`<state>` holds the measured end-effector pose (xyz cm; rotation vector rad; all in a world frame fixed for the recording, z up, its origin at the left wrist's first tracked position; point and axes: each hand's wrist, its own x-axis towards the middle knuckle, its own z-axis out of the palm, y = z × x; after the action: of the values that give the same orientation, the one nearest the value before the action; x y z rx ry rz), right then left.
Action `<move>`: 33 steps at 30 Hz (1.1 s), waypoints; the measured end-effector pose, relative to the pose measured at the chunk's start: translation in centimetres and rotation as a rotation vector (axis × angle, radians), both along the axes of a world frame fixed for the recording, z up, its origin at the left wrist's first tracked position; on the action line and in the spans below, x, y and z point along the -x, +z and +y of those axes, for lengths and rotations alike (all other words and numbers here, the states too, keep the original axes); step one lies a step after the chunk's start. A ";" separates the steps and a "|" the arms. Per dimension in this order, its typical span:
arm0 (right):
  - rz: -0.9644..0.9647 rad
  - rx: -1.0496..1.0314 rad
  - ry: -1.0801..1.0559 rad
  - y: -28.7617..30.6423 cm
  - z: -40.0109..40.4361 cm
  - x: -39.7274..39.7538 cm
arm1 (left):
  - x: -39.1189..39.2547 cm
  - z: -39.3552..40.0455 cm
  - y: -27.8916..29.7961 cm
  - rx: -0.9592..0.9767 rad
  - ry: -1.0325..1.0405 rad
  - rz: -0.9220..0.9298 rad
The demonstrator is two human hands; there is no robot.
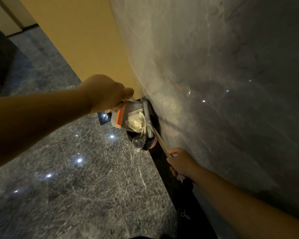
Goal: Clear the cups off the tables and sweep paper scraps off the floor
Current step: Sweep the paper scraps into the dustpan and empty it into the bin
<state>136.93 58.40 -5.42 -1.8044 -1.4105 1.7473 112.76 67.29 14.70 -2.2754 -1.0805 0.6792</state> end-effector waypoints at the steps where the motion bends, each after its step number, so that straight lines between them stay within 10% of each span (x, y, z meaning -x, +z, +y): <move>1: 0.004 0.002 -0.010 0.0 0.0 0.0 | -0.2 -0.1 -0.2 0.025 -0.023 0.008; 33: -0.008 -0.014 0.023 0.2 -0.4 0.1 | 1.6 -1.6 1.5 -0.039 0.050 -0.029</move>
<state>136.82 58.03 -5.27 -1.7973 -1.4490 1.7391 111.14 65.73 16.19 -2.2381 -1.1579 0.6421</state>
